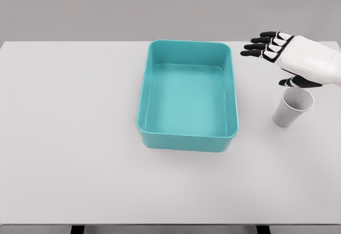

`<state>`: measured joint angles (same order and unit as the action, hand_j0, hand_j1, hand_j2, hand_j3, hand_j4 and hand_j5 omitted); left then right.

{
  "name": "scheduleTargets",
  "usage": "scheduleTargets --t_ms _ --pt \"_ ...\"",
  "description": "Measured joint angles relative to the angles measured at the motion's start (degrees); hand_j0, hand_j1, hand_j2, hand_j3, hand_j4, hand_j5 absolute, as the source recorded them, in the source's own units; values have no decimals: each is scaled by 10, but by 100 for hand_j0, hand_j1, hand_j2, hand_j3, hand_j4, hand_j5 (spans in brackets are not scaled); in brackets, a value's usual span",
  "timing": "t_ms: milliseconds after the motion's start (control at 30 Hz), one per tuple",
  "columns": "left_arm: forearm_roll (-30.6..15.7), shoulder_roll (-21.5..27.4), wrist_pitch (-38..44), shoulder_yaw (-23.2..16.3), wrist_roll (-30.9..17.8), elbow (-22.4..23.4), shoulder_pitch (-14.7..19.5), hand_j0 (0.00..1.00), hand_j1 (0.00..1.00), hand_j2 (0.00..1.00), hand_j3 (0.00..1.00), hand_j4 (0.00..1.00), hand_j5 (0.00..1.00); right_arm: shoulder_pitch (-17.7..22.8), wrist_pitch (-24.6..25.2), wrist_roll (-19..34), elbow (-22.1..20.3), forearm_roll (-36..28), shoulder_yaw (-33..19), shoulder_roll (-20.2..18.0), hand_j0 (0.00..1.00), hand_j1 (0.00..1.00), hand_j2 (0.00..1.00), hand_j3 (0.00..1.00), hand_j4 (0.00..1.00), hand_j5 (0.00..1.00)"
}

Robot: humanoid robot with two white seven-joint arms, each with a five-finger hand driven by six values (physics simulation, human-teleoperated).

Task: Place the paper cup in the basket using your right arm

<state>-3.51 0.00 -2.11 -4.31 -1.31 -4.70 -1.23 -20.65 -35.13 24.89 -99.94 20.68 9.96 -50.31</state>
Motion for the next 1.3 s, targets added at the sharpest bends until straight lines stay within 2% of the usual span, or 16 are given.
scheduleTargets --t_ms 67,100,167,267,300,367,433,500,567,700,767,933,1167,1300 --pt "0 0 0 0 0 0 0 100 100 100 100 100 100 11 0 3 0 1 -6 5 100 100 100 100 100 100" --pt "0 0 0 0 0 0 0 100 100 100 100 100 100 32 0 4 0 2 -17 9 100 100 100 100 100 100" --pt "0 0 0 0 0 0 0 100 100 100 100 100 100 54 0 6 -3 3 -46 15 100 100 100 100 100 100" --pt "0 0 0 0 0 0 0 100 100 100 100 100 100 63 0 6 -4 0 -96 25 100 100 100 100 100 100" --pt "0 0 0 0 0 0 0 100 100 100 100 100 100 86 -1 6 -3 -12 -114 29 100 100 100 100 100 100" --pt "0 0 0 0 0 0 0 100 100 100 100 100 100 105 0 6 -2 -64 -145 33 100 100 100 100 100 100" --pt "0 0 0 0 0 0 0 100 100 100 100 100 100 160 -1 7 -1 -116 -169 38 100 100 100 100 100 100" --pt "0 0 0 0 0 0 0 100 100 100 100 100 100 194 -1 12 6 -170 -202 48 100 100 100 100 100 100" --pt "0 0 0 0 0 0 0 100 100 100 100 100 100 210 0 40 25 -237 -227 54 100 100 100 100 100 100" --pt "0 0 0 0 0 0 0 100 100 100 100 100 100 250 0 85 57 -371 -247 58 100 100 100 100 100 100" --pt "0 0 0 0 0 0 0 100 100 100 100 100 100 279 0 93 64 -410 -250 66 100 100 100 100 100 100" --pt "0 0 0 0 0 0 0 100 100 100 100 100 100 302 1 100 99 -465 -252 98 100 100 100 100 100 100" --pt "0 0 0 0 0 0 0 100 100 100 100 100 100 295 17 101 188 -487 -233 138 100 100 100 100 100 100" --pt "0 0 0 0 0 0 0 100 100 100 100 100 100 290 19 101 217 -494 -220 152 100 100 100 100 100 100"
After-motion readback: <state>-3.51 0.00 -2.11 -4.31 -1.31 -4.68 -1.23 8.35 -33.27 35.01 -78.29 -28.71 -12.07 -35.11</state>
